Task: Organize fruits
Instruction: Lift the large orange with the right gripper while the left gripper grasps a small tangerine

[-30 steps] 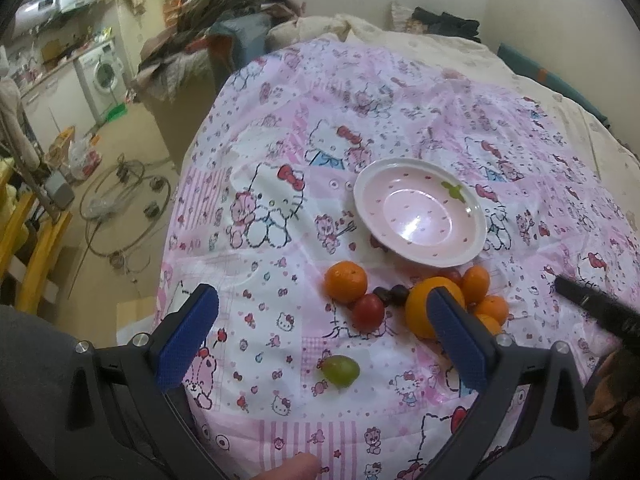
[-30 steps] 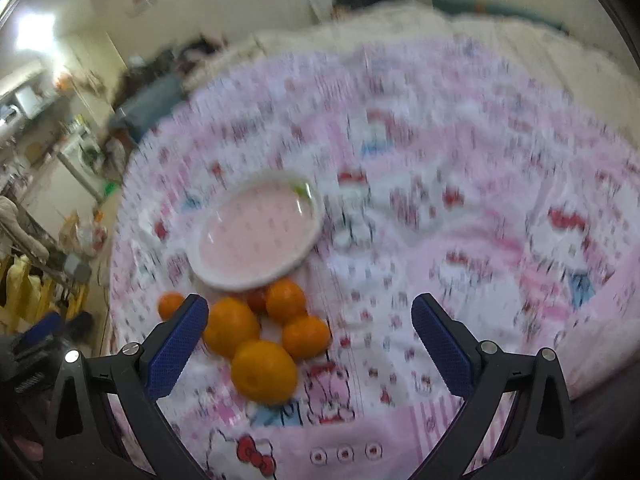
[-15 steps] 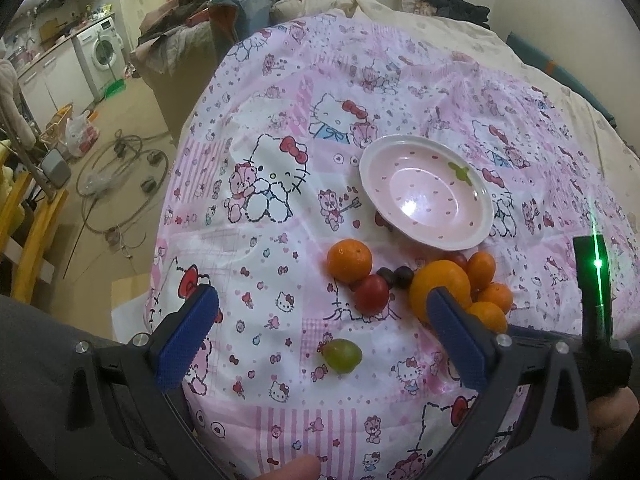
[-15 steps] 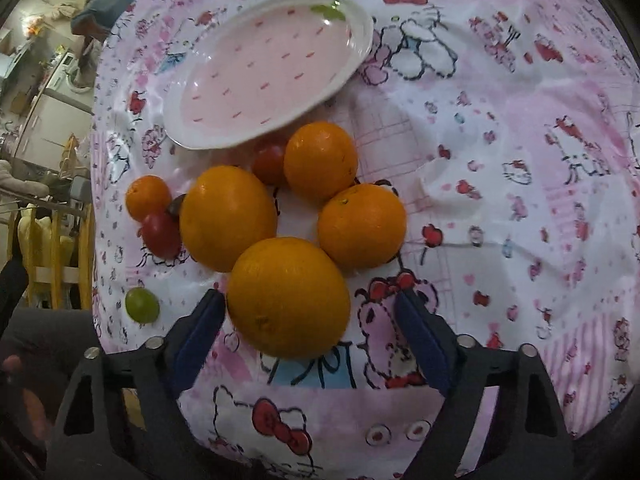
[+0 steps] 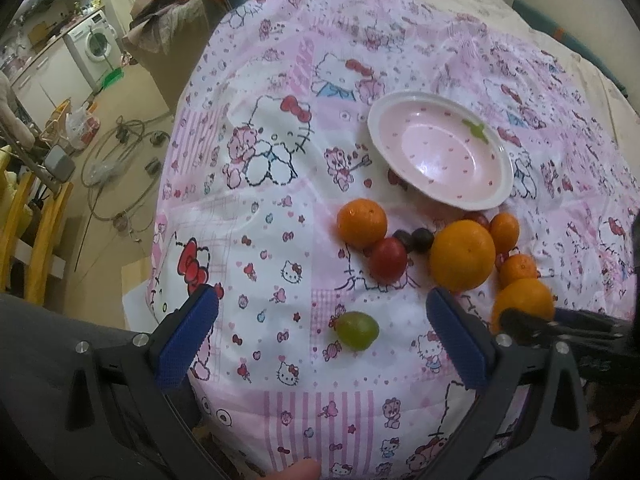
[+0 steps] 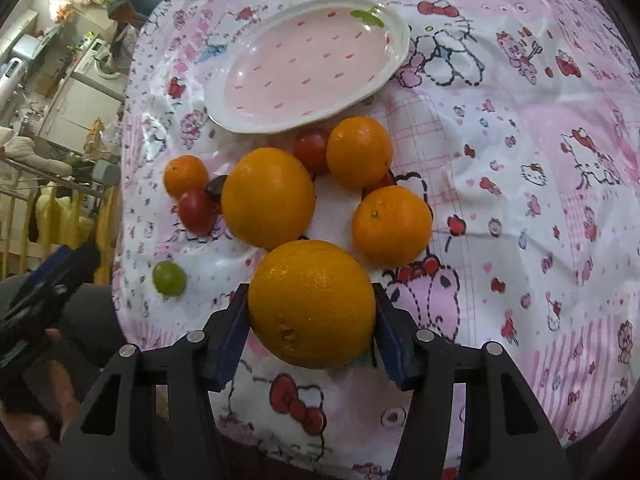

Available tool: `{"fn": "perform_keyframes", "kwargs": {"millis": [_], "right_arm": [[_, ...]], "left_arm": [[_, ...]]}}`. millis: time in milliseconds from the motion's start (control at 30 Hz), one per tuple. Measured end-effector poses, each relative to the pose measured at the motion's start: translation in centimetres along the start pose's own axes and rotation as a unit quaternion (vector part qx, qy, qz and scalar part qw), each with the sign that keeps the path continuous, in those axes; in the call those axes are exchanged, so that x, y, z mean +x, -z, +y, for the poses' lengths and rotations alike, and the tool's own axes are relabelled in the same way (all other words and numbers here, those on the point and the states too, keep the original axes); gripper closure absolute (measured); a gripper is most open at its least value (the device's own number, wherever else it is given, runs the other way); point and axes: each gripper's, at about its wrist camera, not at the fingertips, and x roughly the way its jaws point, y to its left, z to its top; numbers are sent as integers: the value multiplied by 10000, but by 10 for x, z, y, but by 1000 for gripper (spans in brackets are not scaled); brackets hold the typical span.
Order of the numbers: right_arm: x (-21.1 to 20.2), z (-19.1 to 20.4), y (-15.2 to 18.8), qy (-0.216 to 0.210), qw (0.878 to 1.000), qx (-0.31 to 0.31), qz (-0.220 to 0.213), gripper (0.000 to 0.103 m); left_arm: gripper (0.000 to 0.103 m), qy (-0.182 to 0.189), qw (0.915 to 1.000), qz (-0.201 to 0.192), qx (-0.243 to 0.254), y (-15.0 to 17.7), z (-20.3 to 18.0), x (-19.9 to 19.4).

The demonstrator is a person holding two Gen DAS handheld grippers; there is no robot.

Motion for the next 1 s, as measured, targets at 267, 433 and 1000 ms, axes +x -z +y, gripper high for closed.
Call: {"fn": "perform_keyframes", "kwargs": {"millis": [267,433,1000], "right_arm": [[-52,-4,-11,-264,9985,-29,-486,44],[-80,-15,-29,-188,9957,-151,-896,44],[-75,-55,-37,-25,9929,461,-1099,44]], "left_arm": [[1,135,9986,505,-104,-8,-1,14],[6,277,9940,890,-565,-36,-4,35],[33,-158,9893,1400,-370,-75,-40,104]]}}
